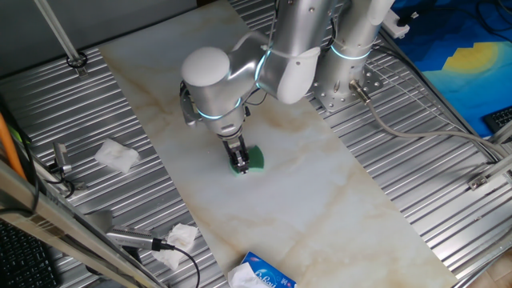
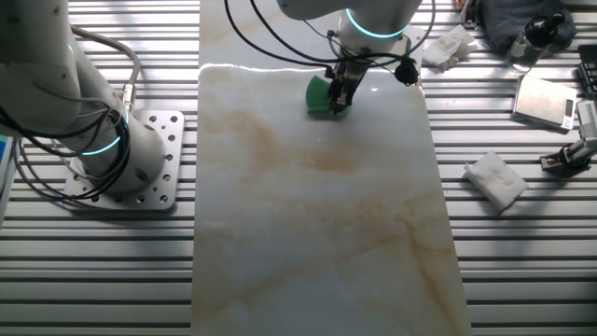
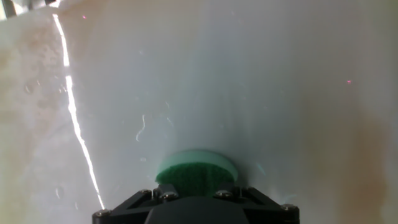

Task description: Clean the tabletop with a sponge

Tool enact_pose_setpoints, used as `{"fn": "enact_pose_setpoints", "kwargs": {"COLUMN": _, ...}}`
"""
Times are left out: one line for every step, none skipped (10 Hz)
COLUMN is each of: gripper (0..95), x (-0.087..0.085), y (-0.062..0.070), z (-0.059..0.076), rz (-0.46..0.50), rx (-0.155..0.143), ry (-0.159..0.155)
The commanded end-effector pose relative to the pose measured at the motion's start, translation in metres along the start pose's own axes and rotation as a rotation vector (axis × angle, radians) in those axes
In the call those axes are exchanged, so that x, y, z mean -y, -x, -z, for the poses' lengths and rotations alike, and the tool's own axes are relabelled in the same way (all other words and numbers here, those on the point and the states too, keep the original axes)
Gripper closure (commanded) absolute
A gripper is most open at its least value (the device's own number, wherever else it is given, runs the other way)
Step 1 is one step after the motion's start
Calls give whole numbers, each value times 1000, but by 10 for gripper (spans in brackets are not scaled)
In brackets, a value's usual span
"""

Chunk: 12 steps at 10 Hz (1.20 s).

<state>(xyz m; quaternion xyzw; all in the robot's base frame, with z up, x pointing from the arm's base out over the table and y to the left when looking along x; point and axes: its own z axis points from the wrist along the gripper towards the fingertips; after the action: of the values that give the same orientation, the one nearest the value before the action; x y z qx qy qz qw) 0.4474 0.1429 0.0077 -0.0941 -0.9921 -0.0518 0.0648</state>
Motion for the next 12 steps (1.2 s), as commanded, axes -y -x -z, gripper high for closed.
{"fn": "enact_pose_setpoints", "kwargs": {"gripper": 570, "x": -2, "y": 3, "z": 2, "rz": -3, "rx": -2, "ry": -1}}
{"fn": "enact_pose_setpoints", "kwargs": {"gripper": 570, "x": -5, "y": 7, "z": 4, "rz": -8, "rx": -2, "ry": 1}}
{"fn": "enact_pose_setpoints", "kwargs": {"gripper": 570, "x": -7, "y": 11, "z": 4, "rz": -13, "rx": -1, "ry": 4}}
{"fn": "enact_pose_setpoints", "kwargs": {"gripper": 570, "x": -10, "y": 15, "z": 4, "rz": -15, "rx": 0, "ry": 5}}
{"fn": "enact_pose_setpoints", "kwargs": {"gripper": 570, "x": -13, "y": 20, "z": 4, "rz": -19, "rx": 0, "ry": 5}}
{"fn": "enact_pose_setpoints", "kwargs": {"gripper": 570, "x": -16, "y": 24, "z": 4, "rz": -20, "rx": 1, "ry": 7}}
{"fn": "enact_pose_setpoints", "kwargs": {"gripper": 570, "x": -19, "y": 28, "z": 5, "rz": -16, "rx": -2, "ry": 22}}
{"fn": "enact_pose_setpoints", "kwargs": {"gripper": 570, "x": -22, "y": 31, "z": 6, "rz": -14, "rx": -8, "ry": 58}}
{"fn": "enact_pose_setpoints", "kwargs": {"gripper": 570, "x": -24, "y": 33, "z": 7, "rz": -9, "rx": -8, "ry": 79}}
{"fn": "enact_pose_setpoints", "kwargs": {"gripper": 570, "x": -26, "y": 36, "z": 8, "rz": -3, "rx": -7, "ry": 97}}
{"fn": "enact_pose_setpoints", "kwargs": {"gripper": 570, "x": -29, "y": 39, "z": 7, "rz": -2, "rx": -2, "ry": 113}}
{"fn": "enact_pose_setpoints", "kwargs": {"gripper": 570, "x": -30, "y": 41, "z": 6, "rz": -1, "rx": -1, "ry": 117}}
